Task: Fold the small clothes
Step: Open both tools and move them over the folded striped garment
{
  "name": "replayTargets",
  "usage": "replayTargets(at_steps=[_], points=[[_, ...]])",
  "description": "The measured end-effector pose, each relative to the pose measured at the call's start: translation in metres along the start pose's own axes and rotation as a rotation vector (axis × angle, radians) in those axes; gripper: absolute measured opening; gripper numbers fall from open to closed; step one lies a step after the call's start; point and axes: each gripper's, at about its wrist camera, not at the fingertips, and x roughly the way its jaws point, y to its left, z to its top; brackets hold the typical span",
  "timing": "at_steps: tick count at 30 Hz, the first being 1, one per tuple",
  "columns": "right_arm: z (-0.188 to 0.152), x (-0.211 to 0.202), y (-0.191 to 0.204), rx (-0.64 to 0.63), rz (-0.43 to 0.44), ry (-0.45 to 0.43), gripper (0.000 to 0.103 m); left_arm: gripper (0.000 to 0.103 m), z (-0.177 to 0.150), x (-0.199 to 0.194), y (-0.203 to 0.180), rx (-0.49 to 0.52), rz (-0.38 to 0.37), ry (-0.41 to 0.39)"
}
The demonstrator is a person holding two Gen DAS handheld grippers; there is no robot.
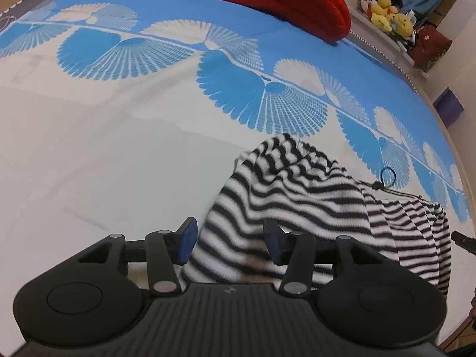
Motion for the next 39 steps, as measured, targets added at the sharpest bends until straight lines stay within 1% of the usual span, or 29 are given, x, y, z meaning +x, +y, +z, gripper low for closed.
replayTargets(at_steps=[2, 4, 7, 9, 10, 11, 12, 13, 14, 15, 18, 19, 20, 21, 22, 23, 24, 25, 27, 28, 29, 30, 31, 32, 33, 34, 36, 38, 39], points=[[0.007, 0.017, 0.003, -0.021, 0.004, 0.025, 0.048, 0.054, 0.005, 0.006, -0.001, -0.006, 0.005, -0.006], [0.009, 0.031, 0.009, -0.041, -0.015, 0.042, 0.048, 0.054, 0.01, 0.014, -0.004, -0.014, 0.016, -0.009], [0.014, 0.045, 0.018, -0.064, -0.013, 0.032, 0.048, 0.053, 0.017, 0.025, -0.009, -0.016, 0.03, -0.015], [0.017, 0.052, 0.024, -0.085, -0.03, 0.026, 0.048, 0.052, 0.021, 0.033, -0.012, -0.013, 0.043, -0.013], [0.019, 0.055, 0.025, -0.086, -0.04, 0.027, 0.048, 0.049, 0.022, 0.036, -0.013, -0.012, 0.051, -0.014], [0.021, 0.059, 0.025, -0.078, -0.043, 0.029, 0.046, 0.041, 0.024, 0.041, -0.014, -0.013, 0.059, -0.013], [0.023, 0.062, 0.025, -0.07, -0.041, 0.028, 0.036, 0.035, 0.025, 0.045, -0.015, -0.014, 0.067, -0.012], [0.025, 0.064, 0.025, -0.062, -0.031, 0.024, 0.027, 0.021, 0.026, 0.049, -0.015, -0.018, 0.072, -0.009], [0.027, 0.066, 0.026, -0.056, -0.015, 0.02, 0.003, 0.005, 0.027, 0.054, -0.014, -0.025, 0.076, -0.005], [0.028, 0.067, 0.026, -0.054, -0.008, 0.011, 0.0, 0.002, 0.028, 0.056, -0.014, -0.031, 0.081, -0.008], [0.036, 0.063, 0.024, -0.019, -0.046, -0.076, 0.0, 0.002, 0.033, 0.055, -0.012, -0.061, 0.132, -0.057], [0.039, 0.063, 0.02, 0.022, -0.059, -0.098, 0.0, 0.002, 0.034, 0.056, -0.011, -0.075, 0.141, -0.055], [0.039, 0.066, 0.017, 0.054, -0.076, -0.097, 0.0, 0.002, 0.034, 0.058, -0.011, -0.079, 0.167, -0.041], [0.039, 0.07, 0.016, 0.061, -0.114, -0.084, 0.0, 0.006, 0.034, 0.061, -0.011, -0.081, 0.193, -0.017], [0.037, 0.077, 0.016, 0.063, -0.144, -0.048, 0.0, 0.017, 0.034, 0.064, -0.011, -0.094, 0.215, 0.018], [0.033, 0.087, 0.014, 0.082, -0.138, 0.02, 0.001, 0.041, 0.035, 0.065, -0.01, -0.107, 0.233, 0.052], [0.031, 0.092, 0.012, 0.104, -0.13, 0.065, 0.001, 0.045, 0.034, 0.06, -0.012, -0.105, 0.25, 0.064], [0.029, 0.09, 0.012, 0.117, -0.145, 0.067, 0.001, 0.046, 0.034, 0.052, -0.016, -0.089, 0.266, 0.042], [0.031, 0.072, 0.015, 0.12, -0.192, -0.019, 0.001, 0.046, 0.03, 0.022, -0.037, 0.01, 0.278, -0.066], [0.033, 0.059, 0.018, 0.123, -0.19, -0.066, 0.002, 0.047, 0.027, 0.008, -0.05, 0.068, 0.26, -0.11], [0.033, 0.047, 0.02, 0.127, -0.175, -0.104, 0.005, 0.047, 0.022, -0.005, -0.062, 0.125, 0.218, -0.137], [0.032, 0.034, 0.024, 0.129, -0.158, -0.14, 0.01, 0.048, 0.017, -0.012, -0.07, 0.161, 0.177, -0.14], [0.031, 0.022, 0.028, 0.127, -0.137, -0.165, 0.014, 0.048, 0.012, -0.016, -0.078, 0.198, 0.121, -0.121], [0.028, 0.009, 0.034, 0.121, -0.109, -0.184, 0.022, 0.048, 0.004, -0.015, -0.087, 0.244, 0.056, -0.073], [0.024, 0.0, 0.039, 0.117, -0.085, -0.193, 0.025, 0.048, -0.002, -0.012, -0.094, 0.284, 0.009, -0.027], [0.02, -0.007, 0.041, 0.113, -0.058, -0.194, 0.026, 0.048, -0.011, -0.007, -0.103, 0.334, -0.039, 0.028], [0.008, -0.013, 0.052, 0.094, 0.013, -0.147, 0.029, 0.048, -0.024, 0.004, -0.115, 0.398, -0.068, 0.09], [-0.004, -0.009, 0.06, 0.085, 0.094, -0.055, 0.029, 0.047, -0.032, 0.018, -0.125, 0.445, -0.043, 0.107], [-0.009, -0.006, 0.064, 0.079, 0.113, -0.021, 0.03, 0.047, -0.031, 0.027, -0.127, 0.459, -0.019, 0.11]])
